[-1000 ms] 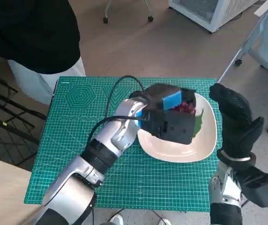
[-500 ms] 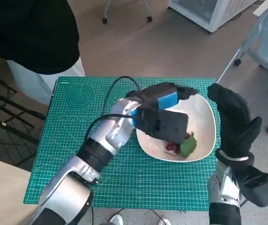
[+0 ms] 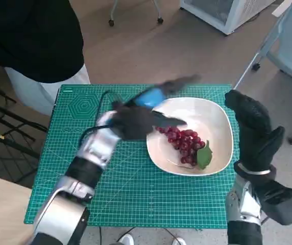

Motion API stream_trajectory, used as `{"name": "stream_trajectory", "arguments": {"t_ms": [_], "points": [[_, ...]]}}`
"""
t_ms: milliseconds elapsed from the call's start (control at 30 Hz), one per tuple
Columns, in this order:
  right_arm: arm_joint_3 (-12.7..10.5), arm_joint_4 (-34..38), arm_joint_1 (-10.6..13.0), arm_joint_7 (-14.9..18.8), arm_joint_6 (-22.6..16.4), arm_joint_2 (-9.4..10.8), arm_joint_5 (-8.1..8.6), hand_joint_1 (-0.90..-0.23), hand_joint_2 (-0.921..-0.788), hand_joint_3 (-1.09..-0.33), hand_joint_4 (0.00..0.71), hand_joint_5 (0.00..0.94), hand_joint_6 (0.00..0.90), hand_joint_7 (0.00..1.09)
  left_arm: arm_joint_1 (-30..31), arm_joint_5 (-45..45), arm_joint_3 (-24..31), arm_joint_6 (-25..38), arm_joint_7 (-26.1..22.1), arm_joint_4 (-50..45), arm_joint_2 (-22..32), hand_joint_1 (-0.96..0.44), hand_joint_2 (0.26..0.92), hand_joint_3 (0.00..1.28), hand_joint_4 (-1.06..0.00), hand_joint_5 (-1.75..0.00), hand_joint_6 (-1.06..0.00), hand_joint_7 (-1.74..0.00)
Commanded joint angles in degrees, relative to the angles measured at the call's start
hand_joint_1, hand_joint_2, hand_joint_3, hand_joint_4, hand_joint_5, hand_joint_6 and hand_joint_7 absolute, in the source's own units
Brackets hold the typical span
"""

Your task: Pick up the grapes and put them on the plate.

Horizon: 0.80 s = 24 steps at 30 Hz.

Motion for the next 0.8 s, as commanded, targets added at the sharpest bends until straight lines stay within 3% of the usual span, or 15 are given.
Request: {"name": "stream_trajectory", "arguments": {"t_ms": [33,267,800], "points": [[0.4,-0.1,1.5,-0.9,0.8,0.6,-0.69,-0.702,-0.921,-0.651,0.368,0.001,0.2,0.27,6.0,-11.3,7.7,-3.8,-3.8,-3.1,-1.6,-0.59,0.921,0.25,-0.14,-0.02,-0.24,-0.04],[0.8,-0.2,1.5,-1.3,0.6,0.6,-0.85,-0.696,-0.921,-0.653,0.369,0.001,0.202,0.27,11.2,-18.0,13.8,-12.1,-6.0,-2.7,-1.7,-0.48,0.921,0.28,-0.15,-0.01,-0.25,-0.03],[1.5,0.7,0.5,-1.5,0.3,0.6,-1.99,-0.69,-0.921,-0.66,0.368,0.0,0.197,0.26,24.7,-23.2,16.7,-12.5,-5.4,-17.1,-3.4,-0.5,0.921,0.3,-0.16,-0.01,-0.25,-0.03]]}}
